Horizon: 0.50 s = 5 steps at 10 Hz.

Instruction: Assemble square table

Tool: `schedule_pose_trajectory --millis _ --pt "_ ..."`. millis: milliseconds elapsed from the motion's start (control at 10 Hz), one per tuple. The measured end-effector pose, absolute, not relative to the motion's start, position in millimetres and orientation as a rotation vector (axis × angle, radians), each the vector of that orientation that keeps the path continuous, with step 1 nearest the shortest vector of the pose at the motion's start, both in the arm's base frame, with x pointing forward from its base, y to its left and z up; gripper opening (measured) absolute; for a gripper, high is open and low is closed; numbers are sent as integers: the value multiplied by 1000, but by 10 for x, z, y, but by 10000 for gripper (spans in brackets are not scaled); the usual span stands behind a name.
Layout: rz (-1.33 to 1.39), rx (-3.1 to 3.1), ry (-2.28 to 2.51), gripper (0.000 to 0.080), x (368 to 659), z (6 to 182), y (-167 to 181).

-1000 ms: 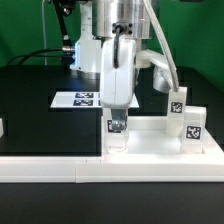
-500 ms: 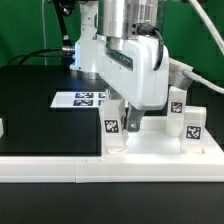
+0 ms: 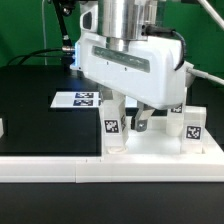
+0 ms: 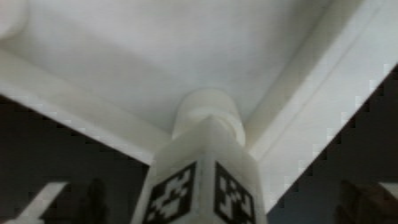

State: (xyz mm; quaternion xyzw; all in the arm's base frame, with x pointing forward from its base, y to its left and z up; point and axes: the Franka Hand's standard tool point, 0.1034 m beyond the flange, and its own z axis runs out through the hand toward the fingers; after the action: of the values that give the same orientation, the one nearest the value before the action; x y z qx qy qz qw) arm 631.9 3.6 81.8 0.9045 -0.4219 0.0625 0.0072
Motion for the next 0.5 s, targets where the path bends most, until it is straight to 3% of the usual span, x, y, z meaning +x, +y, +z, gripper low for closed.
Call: schedule_pose_trajectory --millis 200,500 --pt "342 2940 -1081 649 6370 924 -54" --pt "334 2980 -888 649 6348 907 -80"
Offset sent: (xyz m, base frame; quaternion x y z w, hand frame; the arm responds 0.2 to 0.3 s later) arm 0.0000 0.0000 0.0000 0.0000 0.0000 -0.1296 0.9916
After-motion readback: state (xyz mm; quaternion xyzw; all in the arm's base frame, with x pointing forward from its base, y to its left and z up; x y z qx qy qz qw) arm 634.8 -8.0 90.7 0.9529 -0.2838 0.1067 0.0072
